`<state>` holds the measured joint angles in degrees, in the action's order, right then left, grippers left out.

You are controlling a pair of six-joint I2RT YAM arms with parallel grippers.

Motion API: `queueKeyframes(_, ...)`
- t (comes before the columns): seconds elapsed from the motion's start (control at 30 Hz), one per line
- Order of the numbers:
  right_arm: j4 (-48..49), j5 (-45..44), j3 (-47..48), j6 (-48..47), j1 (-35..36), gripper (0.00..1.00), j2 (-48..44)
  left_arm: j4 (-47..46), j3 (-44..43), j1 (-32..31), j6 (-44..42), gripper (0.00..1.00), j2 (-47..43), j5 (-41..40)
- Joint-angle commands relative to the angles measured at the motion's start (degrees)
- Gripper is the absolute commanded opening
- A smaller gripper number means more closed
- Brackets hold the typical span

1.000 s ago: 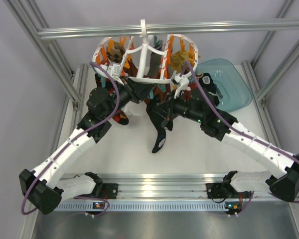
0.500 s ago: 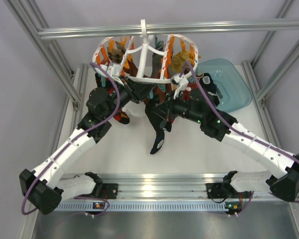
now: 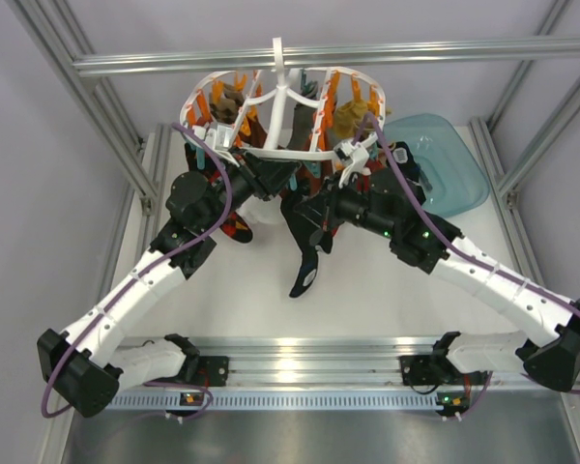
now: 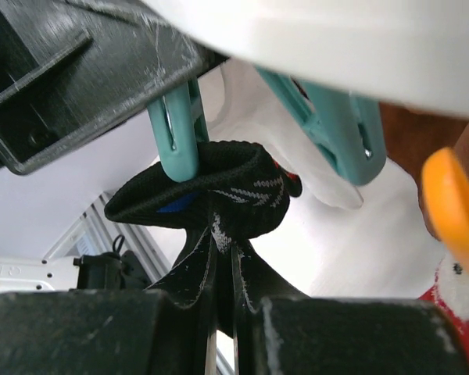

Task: Clip the socks to the hanger
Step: Clamp the sock onto the hanger.

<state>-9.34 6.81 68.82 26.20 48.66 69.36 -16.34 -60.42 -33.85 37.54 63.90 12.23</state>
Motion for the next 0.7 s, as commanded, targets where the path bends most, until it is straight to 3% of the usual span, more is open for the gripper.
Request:
queueKeyframes(0.0, 3.5, -1.8, 4.0, 0.4, 1.3, 0.0, -1.2, -2.4, 0.6, -0.3, -2.1, 0.0, -0.3, 3.8)
queueKeyframes(0.67, 9.0, 0.6, 0.7, -2.5, 1.2, 0.0, -5.5, -0.6, 1.2, -0.3, -4.1, 0.0, -0.7, 0.7)
